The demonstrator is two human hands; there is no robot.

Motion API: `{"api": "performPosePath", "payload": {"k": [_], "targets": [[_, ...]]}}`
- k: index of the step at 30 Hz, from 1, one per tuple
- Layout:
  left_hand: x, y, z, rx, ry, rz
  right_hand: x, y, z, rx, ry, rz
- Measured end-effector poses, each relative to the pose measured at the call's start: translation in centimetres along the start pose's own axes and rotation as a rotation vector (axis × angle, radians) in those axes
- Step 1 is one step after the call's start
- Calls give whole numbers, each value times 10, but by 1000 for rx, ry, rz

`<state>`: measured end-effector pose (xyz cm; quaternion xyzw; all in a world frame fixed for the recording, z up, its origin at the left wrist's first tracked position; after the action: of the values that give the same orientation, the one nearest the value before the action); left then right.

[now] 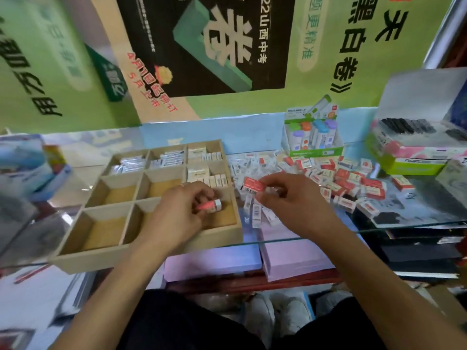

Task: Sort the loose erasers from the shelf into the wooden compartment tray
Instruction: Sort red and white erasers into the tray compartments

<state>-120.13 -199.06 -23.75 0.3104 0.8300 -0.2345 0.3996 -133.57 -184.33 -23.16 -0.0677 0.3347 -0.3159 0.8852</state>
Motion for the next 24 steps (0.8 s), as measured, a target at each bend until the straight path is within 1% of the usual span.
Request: {"api": "performPosePath", "payload": {"k": [3,5,9,11,15,20,24], "targets": [[4,-7,-5,52,-82,67,12,-7,8,-6,-4,15],[1,-11,-12,96,-87,87,16,-11,9,-1,4,15],[0,-16,-8,87,65,101,16,-12,3,26,52,26],[3,-18,1,70,88,77,12,-10,-1,37,73,24],[5,-21,6,63,-49,43,3,-4,-8,54,82,35],[10,-24,7,62,-249,129,-9,1,-21,97,96,12],[17,-26,6,48,-292,135,-12,2,-24,95,89,13]]}}
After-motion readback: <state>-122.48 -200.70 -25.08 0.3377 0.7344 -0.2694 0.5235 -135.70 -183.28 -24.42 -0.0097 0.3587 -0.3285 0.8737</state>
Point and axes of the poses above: each hand's wrist, its own y-axis away from the middle knuckle, its own x-axis out of the palm, z = x × y, the point moved 9 cm from there along -y, towards the middle knuckle, and after that the axes turned 13 degrees about -x, right-handed, at the moved point
